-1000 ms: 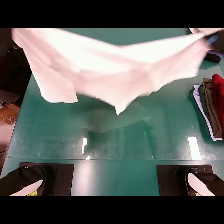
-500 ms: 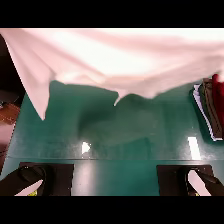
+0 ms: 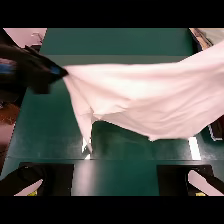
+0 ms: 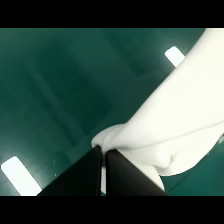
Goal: Fold the shirts.
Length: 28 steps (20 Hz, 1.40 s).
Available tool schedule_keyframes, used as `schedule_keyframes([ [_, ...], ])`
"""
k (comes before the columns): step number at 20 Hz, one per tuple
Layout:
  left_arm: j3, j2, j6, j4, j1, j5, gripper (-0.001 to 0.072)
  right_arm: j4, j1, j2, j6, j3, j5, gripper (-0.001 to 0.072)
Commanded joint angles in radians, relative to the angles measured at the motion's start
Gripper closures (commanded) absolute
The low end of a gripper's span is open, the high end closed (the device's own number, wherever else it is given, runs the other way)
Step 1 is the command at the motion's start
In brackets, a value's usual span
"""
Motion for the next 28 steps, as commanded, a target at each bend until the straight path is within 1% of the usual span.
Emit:
schedule_keyframes([
  [1, -0.262, -0.083, -0.005, 0.051, 0.114, 0.148, 0.0685, -0.082, 0.214, -0.202, 0.004, -0.144, 0.005, 0.0697],
  [2, -0.313, -0.121, -0.004, 0.042, 0.164, 0.196, 0.0685, -0.135, 0.266, -0.265, 0.003, -0.171, -0.039, 0.0697],
  [3, -0.352, -0.166, 0.005, 0.019, 0.22, 0.254, 0.0685, -0.194, 0.313, -0.33, 0.003, -0.189, -0.11, 0.0697],
  [5, -0.371, -0.26, 0.011, -0.002, 0.312, 0.349, 0.0685, -0.258, 0.377, -0.444, 0.003, -0.188, -0.261, 0.0696],
  [7, -0.371, -0.342, 0.011, -0.038, 0.386, 0.431, 0.0684, -0.255, 0.408, -0.534, 0.004, -0.154, -0.375, 0.0695],
  [9, -0.371, -0.381, 0.01, -0.069, 0.43, 0.504, 0.0684, -0.235, 0.414, -0.602, 0.005, -0.096, -0.423, 0.0693],
  [10, -0.371, -0.39, 0.009, -0.074, 0.449, 0.539, 0.0683, -0.213, 0.413, -0.634, 0.006, -0.058, -0.43, 0.0666],
  [11, -0.371, -0.389, 0.007, -0.076, 0.462, 0.558, 0.0676, -0.183, 0.404, -0.664, 0.007, -0.018, -0.427, 0.0452],
  [12, -0.365, -0.388, 0.006, -0.081, 0.473, 0.557, 0.0447, -0.14, 0.39, -0.687, 0.007, 0.018, -0.414, 0.0282],
  [13, -0.355, -0.387, 0.006, -0.082, 0.485, 0.544, 0.0189, -0.091, 0.373, -0.703, 0.007, 0.049, -0.392, 0.026],
  [14, -0.338, -0.385, 0.011, -0.078, 0.501, 0.513, 0.0139, -0.03, 0.353, -0.706, 0.007, 0.063, -0.376, 0.0262],
  [16, -0.278, -0.384, 0.011, -0.063, 0.554, 0.415, 0.014, 0.07, 0.303, -0.673, 0.003, 0.033, -0.338, 0.0264],
  [17, -0.243, -0.379, 0.031, -0.063, 0.592, 0.35, 0.0141, 0.085, 0.278, -0.646, -0.001, 0.002, -0.302, 0.0266],
  [19, -0.224, -0.346, 0.091, -0.063, 0.673, 0.259, 0.0141, 0.085, 0.229, -0.584, -0.037, -0.072, -0.177, 0.0265],
  [20, -0.233, -0.324, 0.111, -0.063, 0.719, 0.215, 0.0193, 0.085, 0.21, -0.552, -0.064, -0.119, -0.114, 0.0266],
  [21, -0.256, -0.304, 0.119, -0.062, 0.761, 0.183, 0.0302, 0.084, 0.192, -0.514, -0.089, -0.18, -0.06, 0.0266],
  [22, -0.299, -0.282, 0.119, -0.063, 0.806, 0.164, 0.0341, 0.085, 0.179, -0.476, -0.108, -0.245, -0.022, 0.0266],
  [24, -0.438, -0.23, 0.119, -0.071, 0.887, 0.158, 0.0342, 0.086, 0.159, -0.394, -0.13, -0.388, 0.008, 0.0266],
  [26, -0.61, -0.196, 0.153, -0.103, 0.942, 0.155, 0.0342, 0.086, 0.156, -0.317, -0.145, -0.524, -0.014, 0.0266],
  [28, -0.75, -0.191, 0.196, -0.16, 0.96, 0.169, 0.0341, 0.088, 0.158, -0.254, -0.154, -0.633, -0.063, 0.0266],
])
